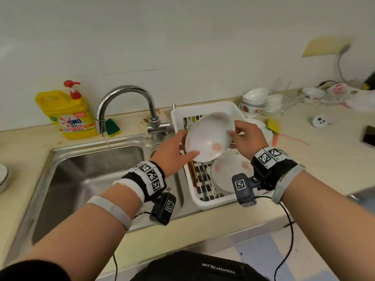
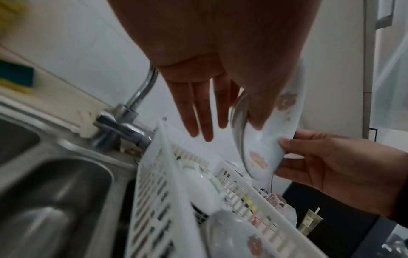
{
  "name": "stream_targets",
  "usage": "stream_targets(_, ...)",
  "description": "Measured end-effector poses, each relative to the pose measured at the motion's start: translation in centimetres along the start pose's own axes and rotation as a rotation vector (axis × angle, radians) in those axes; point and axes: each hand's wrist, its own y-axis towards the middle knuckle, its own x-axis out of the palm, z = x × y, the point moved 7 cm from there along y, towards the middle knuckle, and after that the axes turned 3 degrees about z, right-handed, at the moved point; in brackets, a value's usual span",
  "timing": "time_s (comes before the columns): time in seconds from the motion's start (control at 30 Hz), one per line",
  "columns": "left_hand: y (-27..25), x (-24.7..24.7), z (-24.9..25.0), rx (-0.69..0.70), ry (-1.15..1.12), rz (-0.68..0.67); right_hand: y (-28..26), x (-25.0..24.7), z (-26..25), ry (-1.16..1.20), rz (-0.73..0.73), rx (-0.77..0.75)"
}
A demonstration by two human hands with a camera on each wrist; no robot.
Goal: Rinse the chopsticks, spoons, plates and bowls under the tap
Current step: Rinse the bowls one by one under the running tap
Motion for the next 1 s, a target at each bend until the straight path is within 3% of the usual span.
stream_targets(0.13, 1.4, 4.5, -0.8, -0.095, 0.14, -0.014, 0.2, -3.8, 6.1, -0.208, -0.133, 0.203)
stream_targets(0.3, 0.9, 6.8, -4.3, -0.388, 0.177, -0.004, -0.8, -5.1, 10.4, -0.323, -0.278, 0.381)
stream_targets(0.53, -0.4, 7.9, -6.5, -0.522, -0.211, 0.021, -3.7, -2.6, 12.8, -0.036, -0.392, 0.684)
stream_targets(0.83, -1.7, 8.0, -7.0, -0.547, -0.419, 0.059, -3.6, -1.5, 15.0, 0.011, -0.439, 0.755)
stream_targets(1.0, -1.9, 8.0, -6.8, -0.523, -0.397, 0.086, -3.3, -1.7, 14.9, -0.063, -0.423, 0.673)
